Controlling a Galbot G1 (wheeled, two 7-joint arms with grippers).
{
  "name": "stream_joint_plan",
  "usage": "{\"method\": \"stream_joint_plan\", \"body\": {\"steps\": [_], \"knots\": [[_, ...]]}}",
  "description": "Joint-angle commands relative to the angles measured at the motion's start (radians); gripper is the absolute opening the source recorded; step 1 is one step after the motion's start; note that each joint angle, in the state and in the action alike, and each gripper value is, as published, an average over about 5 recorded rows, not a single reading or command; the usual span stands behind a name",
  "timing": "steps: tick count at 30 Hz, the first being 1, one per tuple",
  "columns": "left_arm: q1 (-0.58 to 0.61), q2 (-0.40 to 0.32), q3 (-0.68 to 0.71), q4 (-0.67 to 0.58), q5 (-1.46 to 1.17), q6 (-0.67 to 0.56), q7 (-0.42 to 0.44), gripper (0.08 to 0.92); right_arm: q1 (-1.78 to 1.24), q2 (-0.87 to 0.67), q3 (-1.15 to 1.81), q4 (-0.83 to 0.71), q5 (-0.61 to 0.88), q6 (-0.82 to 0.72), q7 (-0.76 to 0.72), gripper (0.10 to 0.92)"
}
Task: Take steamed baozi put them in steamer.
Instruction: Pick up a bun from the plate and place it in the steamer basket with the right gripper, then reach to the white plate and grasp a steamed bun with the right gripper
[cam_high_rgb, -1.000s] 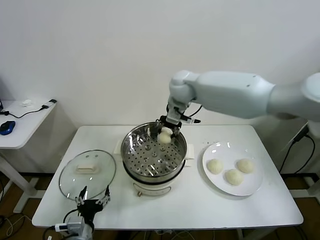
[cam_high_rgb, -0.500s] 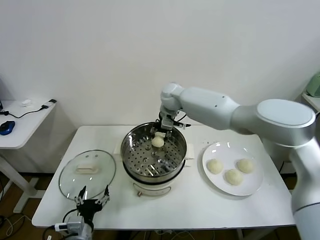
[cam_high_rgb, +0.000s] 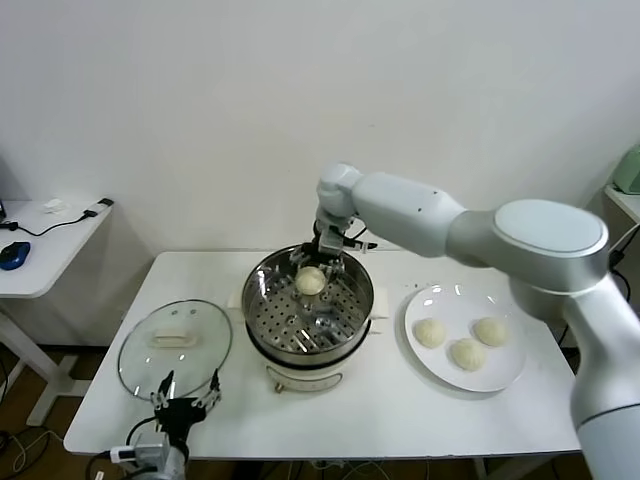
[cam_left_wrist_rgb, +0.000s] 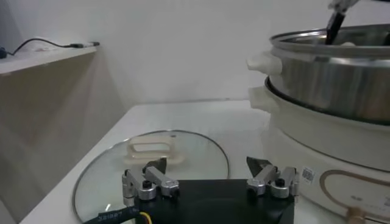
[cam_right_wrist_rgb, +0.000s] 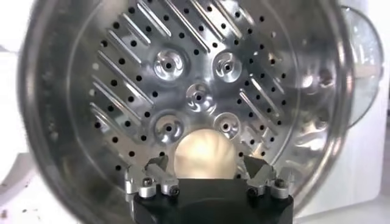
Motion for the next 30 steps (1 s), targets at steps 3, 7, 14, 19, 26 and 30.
{"method": "stream_joint_plan", "body": {"steps": [3, 7, 14, 19, 26, 30], "knots": [[0.003, 0.003, 0.007, -0.015, 0.0, 0.0, 0.002, 0.823, 0.465, -0.351, -0.411, 0.352, 0.574, -0.465, 0.015, 0.823], [-0.002, 0.01, 0.007, -0.013, -0.004, -0.002, 0.002, 0.823, 0.584, -0.522, -0.597, 0.469, 0.574, -0.721, 0.032, 0.823], [-0.012, 0.012, 0.003, -0.006, -0.009, -0.002, 0.002, 0.823, 0.526, -0.726, -0.716, 0.643, 0.656, -0.965, 0.055, 0.823], [-0.011, 0.008, 0.003, -0.002, -0.008, -0.004, 0.002, 0.823, 0.307, -0.763, -0.569, 0.634, 0.713, -1.078, 0.115, 0.823], [-0.005, -0.004, -0.001, 0.005, -0.002, -0.004, 0.002, 0.823, -0.009, -0.677, -0.323, 0.413, 0.618, -1.061, 0.097, 0.823], [-0.001, -0.007, -0.008, 0.009, 0.0, -0.003, 0.002, 0.823, -0.147, -0.605, -0.2, 0.282, 0.579, -1.031, 0.09, 0.823]]}}
